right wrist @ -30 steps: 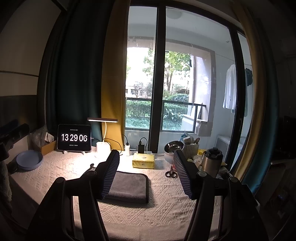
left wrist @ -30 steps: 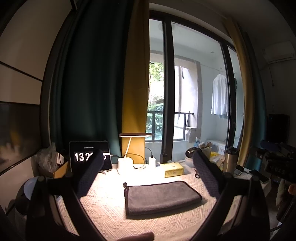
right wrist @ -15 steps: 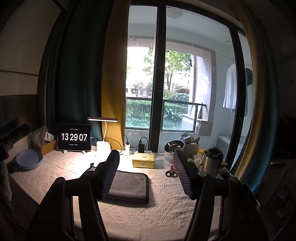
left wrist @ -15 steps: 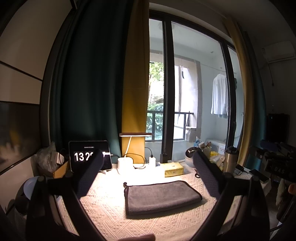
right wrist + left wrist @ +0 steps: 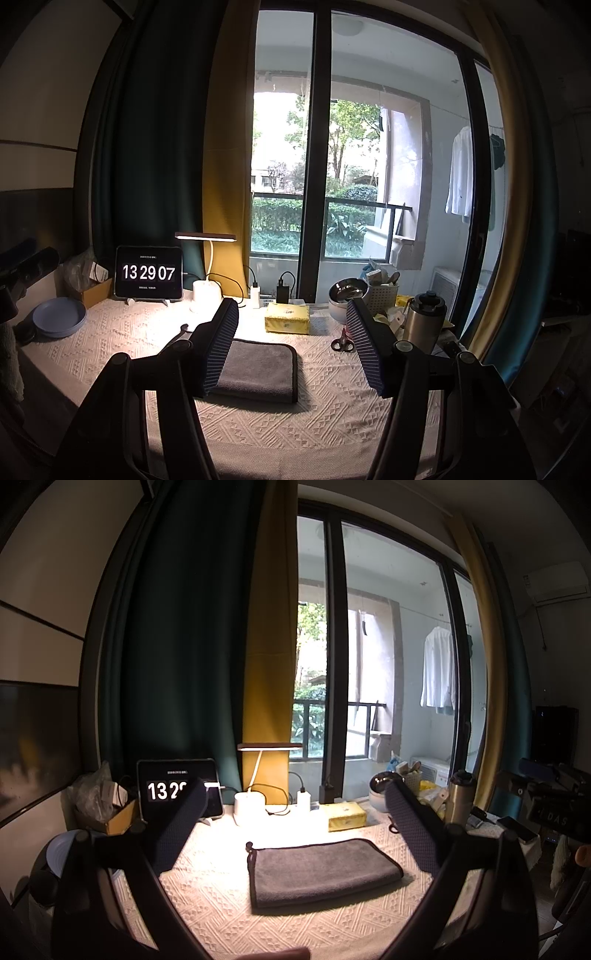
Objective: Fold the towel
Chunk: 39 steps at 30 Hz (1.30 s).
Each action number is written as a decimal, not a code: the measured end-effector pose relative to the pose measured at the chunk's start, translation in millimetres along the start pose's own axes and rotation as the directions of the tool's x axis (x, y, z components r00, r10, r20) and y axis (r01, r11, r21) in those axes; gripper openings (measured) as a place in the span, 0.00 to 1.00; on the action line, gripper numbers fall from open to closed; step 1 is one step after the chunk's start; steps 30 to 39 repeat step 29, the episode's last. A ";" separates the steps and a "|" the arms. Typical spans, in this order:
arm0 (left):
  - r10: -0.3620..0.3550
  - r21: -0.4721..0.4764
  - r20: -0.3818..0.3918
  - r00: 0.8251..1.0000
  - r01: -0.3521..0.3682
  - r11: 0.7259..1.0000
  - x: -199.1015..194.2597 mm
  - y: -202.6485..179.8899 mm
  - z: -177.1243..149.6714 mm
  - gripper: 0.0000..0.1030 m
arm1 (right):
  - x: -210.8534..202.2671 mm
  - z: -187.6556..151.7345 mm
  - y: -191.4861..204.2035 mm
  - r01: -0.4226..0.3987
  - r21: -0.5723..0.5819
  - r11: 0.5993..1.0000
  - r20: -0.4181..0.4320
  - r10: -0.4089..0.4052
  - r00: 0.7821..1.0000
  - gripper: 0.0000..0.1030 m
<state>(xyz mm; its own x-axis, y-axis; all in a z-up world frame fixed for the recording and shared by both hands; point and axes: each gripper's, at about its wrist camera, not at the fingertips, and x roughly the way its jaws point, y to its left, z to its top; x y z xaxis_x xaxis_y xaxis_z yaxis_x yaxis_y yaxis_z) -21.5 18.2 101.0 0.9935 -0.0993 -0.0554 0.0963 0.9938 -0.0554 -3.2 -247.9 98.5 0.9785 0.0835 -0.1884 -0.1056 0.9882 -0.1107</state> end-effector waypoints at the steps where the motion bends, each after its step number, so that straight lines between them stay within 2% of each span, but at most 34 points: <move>1: 0.000 0.000 0.000 1.000 0.000 1.000 0.0 0.0 0.0 0.95 | 0.2 0.2 -0.1 0.001 0.001 1.000 0.000 -0.001 1.000 0.62; 24: -0.002 -0.002 -0.016 1.000 0.002 1.000 1.9 1.5 -11.4 0.96 | 2.5 -6.2 2.9 -0.004 -0.001 1.000 -0.009 0.004 1.000 0.62; 29: -0.014 -0.037 -0.057 0.998 0.012 0.999 14.5 0.9 -16.1 0.96 | 11.7 -11.3 5.9 -0.013 -0.003 1.000 -0.027 0.013 1.000 0.62; 39: -0.014 -0.037 -0.057 0.998 0.012 0.999 14.5 0.9 -16.1 0.96 | 11.7 -11.3 5.9 -0.013 -0.003 1.000 -0.027 0.013 1.000 0.62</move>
